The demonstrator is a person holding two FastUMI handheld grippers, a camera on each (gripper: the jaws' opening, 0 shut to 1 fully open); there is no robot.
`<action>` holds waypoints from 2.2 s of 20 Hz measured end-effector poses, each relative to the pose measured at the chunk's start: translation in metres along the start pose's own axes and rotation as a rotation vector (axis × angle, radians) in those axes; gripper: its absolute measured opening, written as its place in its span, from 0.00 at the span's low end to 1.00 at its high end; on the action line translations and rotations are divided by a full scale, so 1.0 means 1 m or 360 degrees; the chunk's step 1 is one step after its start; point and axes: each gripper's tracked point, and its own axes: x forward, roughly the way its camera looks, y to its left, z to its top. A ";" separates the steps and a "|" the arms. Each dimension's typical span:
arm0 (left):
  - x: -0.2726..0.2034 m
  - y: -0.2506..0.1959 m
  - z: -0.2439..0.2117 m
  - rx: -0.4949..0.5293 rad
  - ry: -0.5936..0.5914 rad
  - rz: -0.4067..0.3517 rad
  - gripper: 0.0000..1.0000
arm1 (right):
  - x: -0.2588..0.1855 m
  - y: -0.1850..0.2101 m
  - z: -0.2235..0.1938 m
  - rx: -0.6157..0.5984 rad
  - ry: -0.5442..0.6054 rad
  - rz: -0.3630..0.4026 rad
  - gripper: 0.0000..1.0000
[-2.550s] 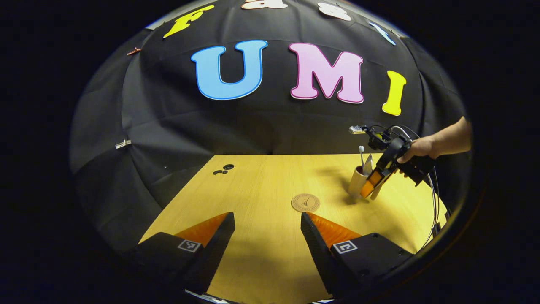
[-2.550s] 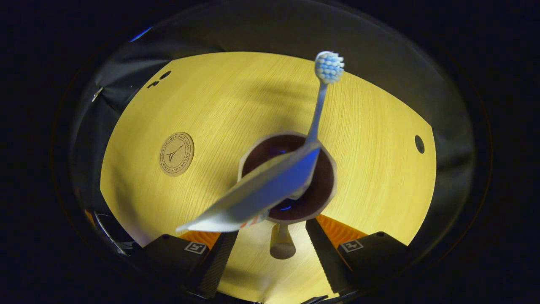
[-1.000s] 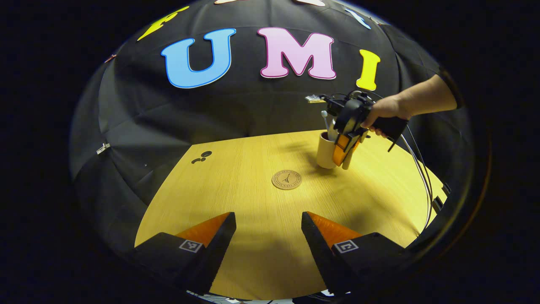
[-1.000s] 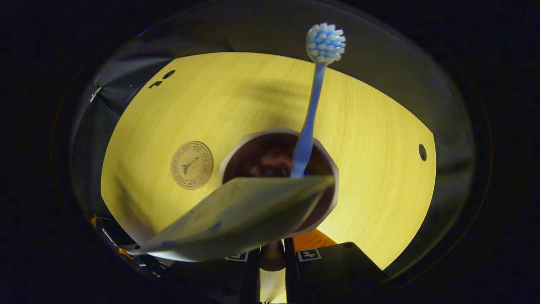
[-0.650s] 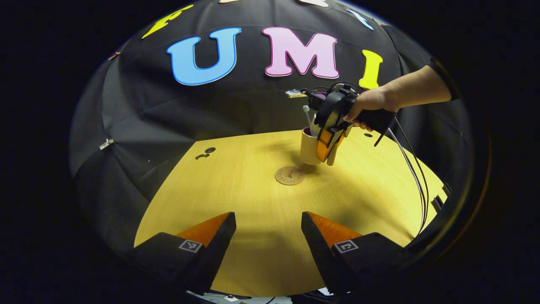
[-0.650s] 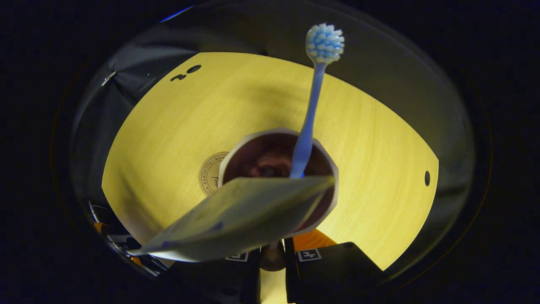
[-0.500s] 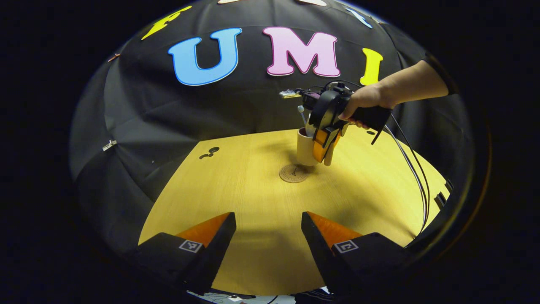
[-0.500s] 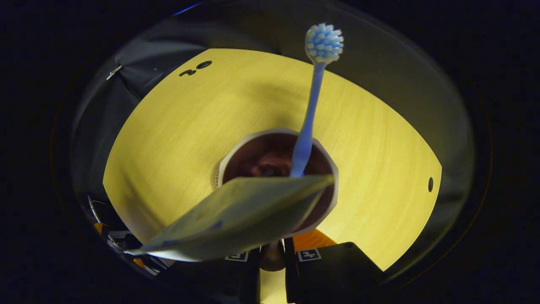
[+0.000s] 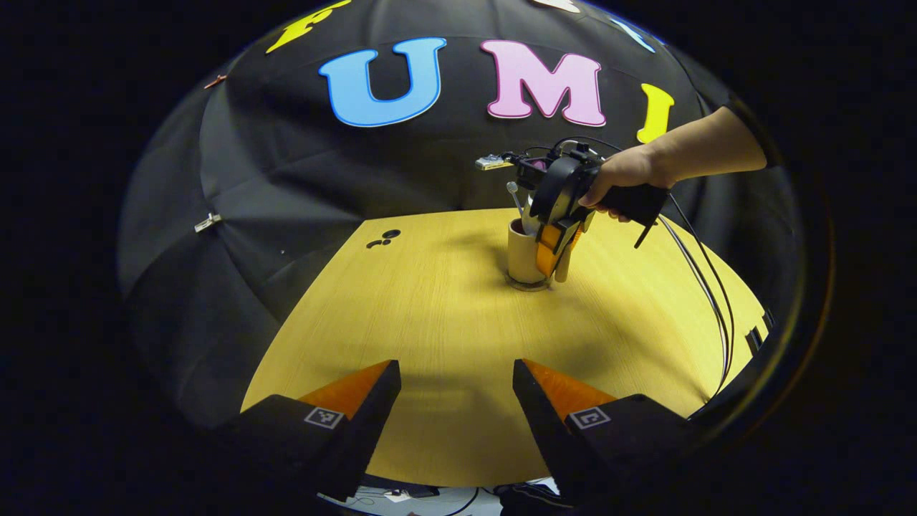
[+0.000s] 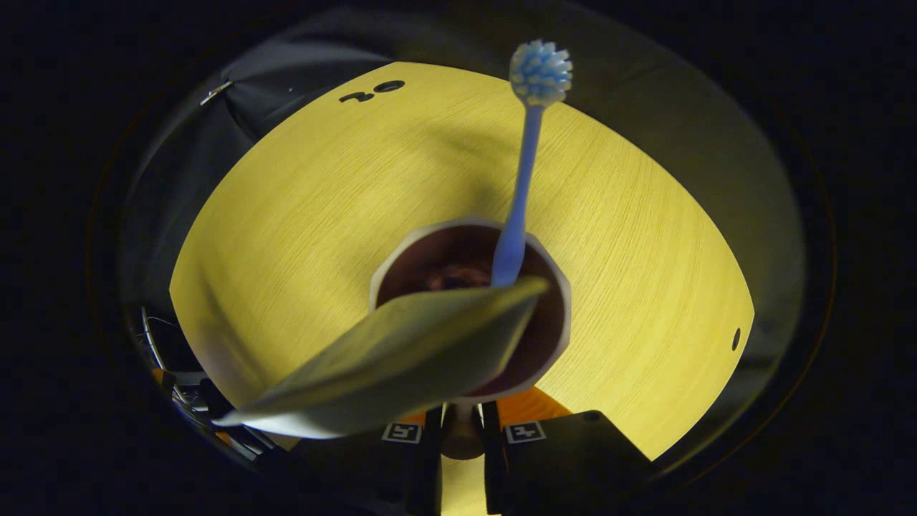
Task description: Put the toothbrush and toothpaste on the desktop into the cup, then pick up the cup and place it on the coaster on the desktop.
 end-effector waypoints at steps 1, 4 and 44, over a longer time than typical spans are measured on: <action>-0.002 0.003 -0.003 -0.0015 0.0004 0.0006 0.98 | 0.001 0.000 0.002 -0.0007 -0.0013 -0.0002 0.27; -0.004 0.010 -0.012 -0.0040 0.0033 0.0027 0.98 | 0.001 0.002 0.001 0.0006 0.0011 0.0005 0.28; -0.170 -0.156 0.258 0.0083 -0.1061 -0.0332 0.99 | -0.417 -0.117 -0.202 0.0810 -0.2035 -0.0704 0.98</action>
